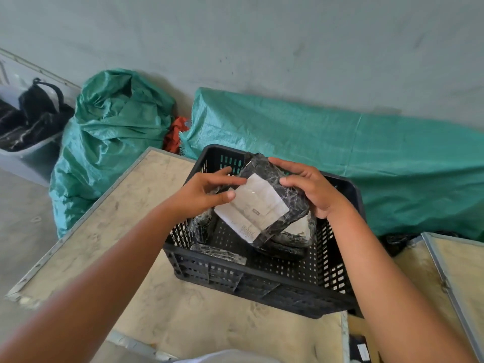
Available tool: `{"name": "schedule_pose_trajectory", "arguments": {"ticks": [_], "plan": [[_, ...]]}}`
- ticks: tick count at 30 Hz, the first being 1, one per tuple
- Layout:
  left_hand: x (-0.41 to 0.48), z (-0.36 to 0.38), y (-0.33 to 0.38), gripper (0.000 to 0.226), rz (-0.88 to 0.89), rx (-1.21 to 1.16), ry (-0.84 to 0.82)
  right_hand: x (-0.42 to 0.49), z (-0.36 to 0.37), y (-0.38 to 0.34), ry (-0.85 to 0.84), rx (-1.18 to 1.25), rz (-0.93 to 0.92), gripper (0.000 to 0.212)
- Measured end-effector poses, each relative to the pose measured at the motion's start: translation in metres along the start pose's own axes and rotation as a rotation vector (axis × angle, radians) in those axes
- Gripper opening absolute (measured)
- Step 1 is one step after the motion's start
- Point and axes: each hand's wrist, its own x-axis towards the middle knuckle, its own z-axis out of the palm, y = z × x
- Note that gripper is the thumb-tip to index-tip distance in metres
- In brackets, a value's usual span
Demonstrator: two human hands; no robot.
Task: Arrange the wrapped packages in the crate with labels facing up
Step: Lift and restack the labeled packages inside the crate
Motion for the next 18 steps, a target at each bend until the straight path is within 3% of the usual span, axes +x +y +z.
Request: {"name": "schedule_pose_trajectory", "arguments": {"ticks": [2,5,10,15,18], "plan": [[0.004,0.001,0.001,0.038,-0.008,-0.044,-0.056,0.001,-0.003,-0.003,-0.044,0.019,0.008,0.047],[0.009,0.002,-0.007,0.035,-0.040,-0.091,-0.004,0.007,-0.005,-0.003,-0.055,-0.044,0.045,0.046],[0.016,0.005,-0.040,0.037,-0.176,-0.242,0.146,0.014,0.001,0.013,0.179,-0.159,0.056,0.033],[0.031,0.004,-0.069,0.036,-0.316,-0.330,0.339,0.017,0.024,0.052,0.192,-0.257,0.150,0.065],[0.045,0.004,-0.082,0.039,-0.395,-0.198,0.342,0.028,0.037,0.070,0.206,-0.342,0.192,0.077]]}}
